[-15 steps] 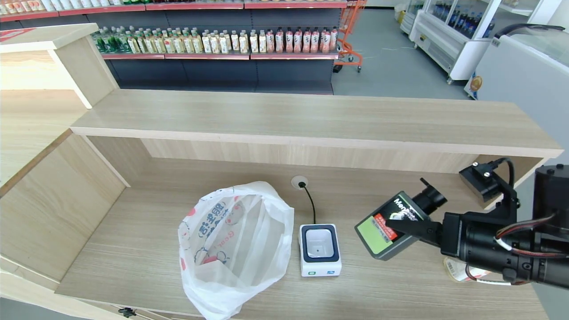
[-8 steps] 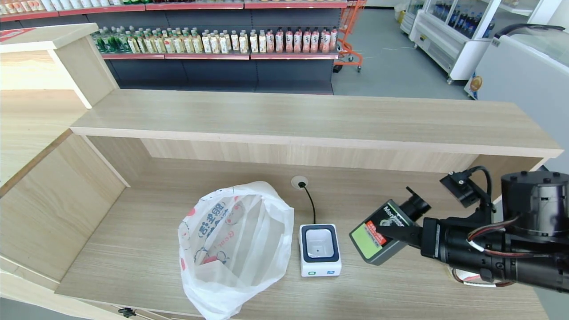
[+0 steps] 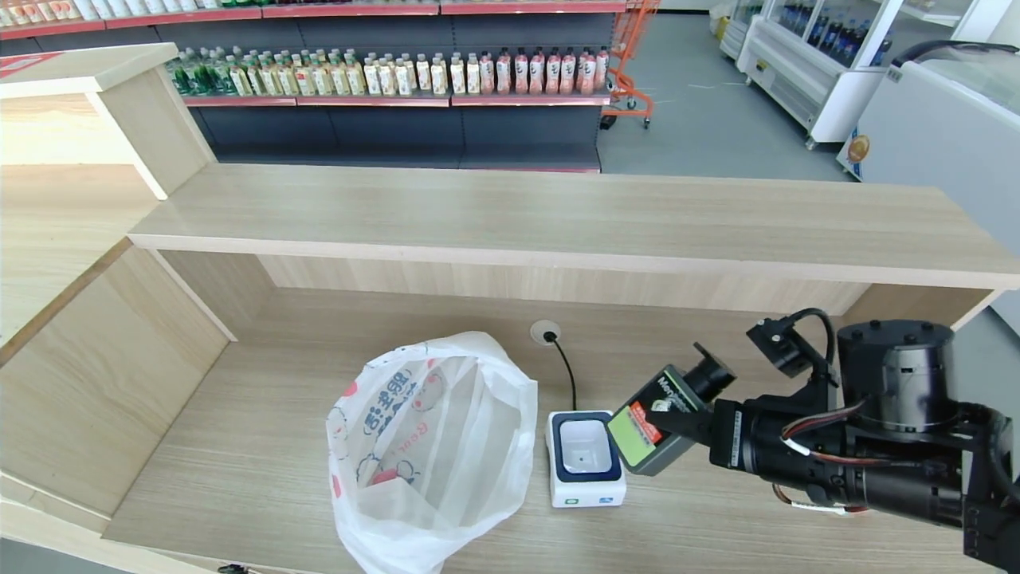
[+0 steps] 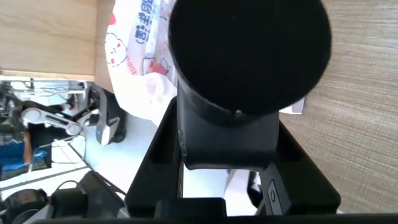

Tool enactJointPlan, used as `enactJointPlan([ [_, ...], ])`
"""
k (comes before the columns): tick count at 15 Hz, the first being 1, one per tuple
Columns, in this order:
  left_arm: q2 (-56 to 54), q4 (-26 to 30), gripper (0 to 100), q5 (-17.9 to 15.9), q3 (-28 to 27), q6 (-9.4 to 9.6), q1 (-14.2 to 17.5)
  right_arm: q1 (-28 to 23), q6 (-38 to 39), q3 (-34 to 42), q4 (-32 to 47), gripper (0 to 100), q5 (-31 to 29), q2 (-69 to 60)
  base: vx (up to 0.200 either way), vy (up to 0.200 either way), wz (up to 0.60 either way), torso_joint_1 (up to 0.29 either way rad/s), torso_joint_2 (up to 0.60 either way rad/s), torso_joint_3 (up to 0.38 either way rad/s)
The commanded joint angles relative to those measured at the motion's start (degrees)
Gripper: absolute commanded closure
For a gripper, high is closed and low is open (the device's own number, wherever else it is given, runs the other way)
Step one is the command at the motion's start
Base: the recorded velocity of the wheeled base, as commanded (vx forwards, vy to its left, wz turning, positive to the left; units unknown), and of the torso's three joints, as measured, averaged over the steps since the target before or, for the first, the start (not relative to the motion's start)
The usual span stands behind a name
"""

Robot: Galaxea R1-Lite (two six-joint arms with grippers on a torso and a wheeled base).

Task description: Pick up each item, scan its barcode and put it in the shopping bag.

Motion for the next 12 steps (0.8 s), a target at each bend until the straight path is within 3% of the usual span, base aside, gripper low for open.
enactJointPlan([
  [1,0.09,-0.07,0,0.01,0.00,-0.04,0.01,0.52,-2.43,0.27,-1.33,100,-1.76,4.11,0.000,0.000,0.00,0.000,0.00,0.000],
  [8,0.09,-0.07,0,0.01,0.00,-0.04,0.01,0.52,-8.40,0.18,-11.96,100,-7.56,16.41,0.000,0.000,0.00,0.000,0.00,0.000],
  [12,0.09,-0.07,0,0.01,0.00,0.05,0.01,0.61,-9.63,0.18,-18.82,100,-6.07,21.34,0.000,0.000,0.00,0.000,0.00,0.000],
])
